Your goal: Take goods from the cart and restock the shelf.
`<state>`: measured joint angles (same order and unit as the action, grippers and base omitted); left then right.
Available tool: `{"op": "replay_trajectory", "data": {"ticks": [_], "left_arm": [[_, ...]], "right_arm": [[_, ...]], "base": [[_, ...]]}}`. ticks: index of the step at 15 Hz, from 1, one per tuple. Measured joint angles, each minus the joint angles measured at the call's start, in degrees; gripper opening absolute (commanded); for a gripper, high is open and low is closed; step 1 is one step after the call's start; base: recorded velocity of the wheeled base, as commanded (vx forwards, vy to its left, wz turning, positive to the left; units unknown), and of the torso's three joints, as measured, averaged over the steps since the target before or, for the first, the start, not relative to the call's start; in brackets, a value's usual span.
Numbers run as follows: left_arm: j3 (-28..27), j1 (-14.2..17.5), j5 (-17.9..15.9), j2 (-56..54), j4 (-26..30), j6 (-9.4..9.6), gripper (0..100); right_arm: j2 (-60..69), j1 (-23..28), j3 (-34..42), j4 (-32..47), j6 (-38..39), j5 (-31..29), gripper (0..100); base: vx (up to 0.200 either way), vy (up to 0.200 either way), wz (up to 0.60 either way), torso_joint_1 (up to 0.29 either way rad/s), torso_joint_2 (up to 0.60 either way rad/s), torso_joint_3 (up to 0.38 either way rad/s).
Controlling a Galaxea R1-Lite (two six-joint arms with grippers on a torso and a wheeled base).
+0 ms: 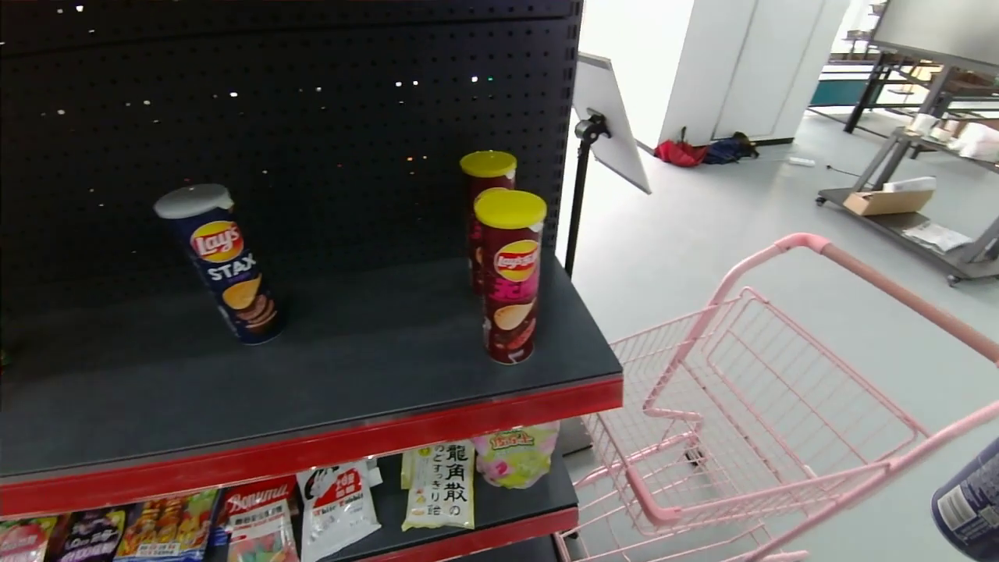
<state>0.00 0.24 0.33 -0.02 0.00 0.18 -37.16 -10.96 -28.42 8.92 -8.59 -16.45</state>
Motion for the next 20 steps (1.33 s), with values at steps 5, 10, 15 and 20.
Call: {"op": "replay_trajectory", "data": {"ticks": [5,10,15,20], "left_arm": [[0.0,0.0,0.0,0.0,0.0,0.00,100],[0.0,0.0,0.0,0.0,0.0,0.00,100],[0.0,-0.1,0.0,0.0,0.0,0.04,100],[0.0,0.0,0.0,0.0,0.0,0.02,100]], "right_arm": [[0.3,0.0,0.7,-0.8,-0.1,0.0,0],[5.1,-0.2,4.1,-0.8,0.7,0.5,0],[14.4,-0.8,8.3,-0.3,0.4,2.1,0],[17.6,-0.9,9.4,-0.7,0.8,2.4,0]], "base": [[0.000,0.000,0.48,0.001,0.00,0.000],[0.000,0.080,0.00,0.000,0.00,0.002],[0.000,0.200,0.00,0.002,0.00,0.001],[0.000,0.200,0.00,0.000,0.00,0.000]]}}
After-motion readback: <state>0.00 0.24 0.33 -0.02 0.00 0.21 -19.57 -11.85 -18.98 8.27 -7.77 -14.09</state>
